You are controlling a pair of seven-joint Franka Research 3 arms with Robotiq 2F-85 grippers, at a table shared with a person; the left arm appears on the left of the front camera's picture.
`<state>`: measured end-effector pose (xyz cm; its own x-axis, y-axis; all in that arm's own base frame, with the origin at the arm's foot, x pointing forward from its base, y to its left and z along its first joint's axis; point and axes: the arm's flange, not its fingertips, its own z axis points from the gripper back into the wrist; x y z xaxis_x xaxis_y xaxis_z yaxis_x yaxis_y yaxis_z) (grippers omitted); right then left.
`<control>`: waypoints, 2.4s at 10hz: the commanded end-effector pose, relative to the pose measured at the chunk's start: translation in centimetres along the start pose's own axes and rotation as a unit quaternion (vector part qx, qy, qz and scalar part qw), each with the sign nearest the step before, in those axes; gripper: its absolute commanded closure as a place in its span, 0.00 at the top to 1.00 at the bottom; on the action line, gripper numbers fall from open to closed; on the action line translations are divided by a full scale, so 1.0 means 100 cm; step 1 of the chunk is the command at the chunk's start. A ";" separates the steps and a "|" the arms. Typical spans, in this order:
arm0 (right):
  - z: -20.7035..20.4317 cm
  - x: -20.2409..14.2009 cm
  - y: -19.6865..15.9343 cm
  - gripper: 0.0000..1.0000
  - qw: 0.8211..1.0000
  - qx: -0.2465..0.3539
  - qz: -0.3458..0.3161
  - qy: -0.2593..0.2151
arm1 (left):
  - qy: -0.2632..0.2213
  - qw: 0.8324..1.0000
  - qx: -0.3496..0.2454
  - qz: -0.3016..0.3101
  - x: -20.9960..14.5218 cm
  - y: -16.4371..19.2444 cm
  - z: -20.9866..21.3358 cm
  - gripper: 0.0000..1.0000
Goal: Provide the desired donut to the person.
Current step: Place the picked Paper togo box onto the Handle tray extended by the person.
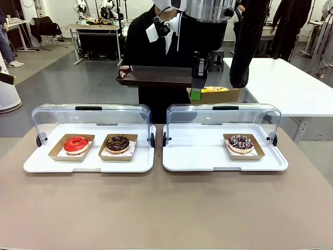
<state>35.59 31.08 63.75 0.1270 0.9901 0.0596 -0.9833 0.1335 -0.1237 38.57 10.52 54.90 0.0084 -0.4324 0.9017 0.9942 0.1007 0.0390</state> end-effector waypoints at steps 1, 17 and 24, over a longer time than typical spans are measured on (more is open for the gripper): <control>-0.002 -0.002 0.003 0.00 1.000 0.000 -0.003 0.004 | -0.008 1.000 -0.001 -0.002 0.003 -0.001 0.000 1.00; 0.005 0.005 -0.011 0.01 1.000 -0.005 0.010 0.003 | -0.008 1.000 -0.001 -0.002 0.003 -0.001 0.000 1.00; 0.011 0.045 -0.126 0.01 0.999 -0.041 0.028 -0.019 | -0.008 1.000 -0.001 -0.002 0.003 -0.001 0.000 1.00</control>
<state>46.62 33.12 65.99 0.1051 0.9902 0.0916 -0.9751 0.1207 -0.1859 38.57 10.52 54.92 0.0080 -0.4325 0.9016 0.9941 0.1006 0.0394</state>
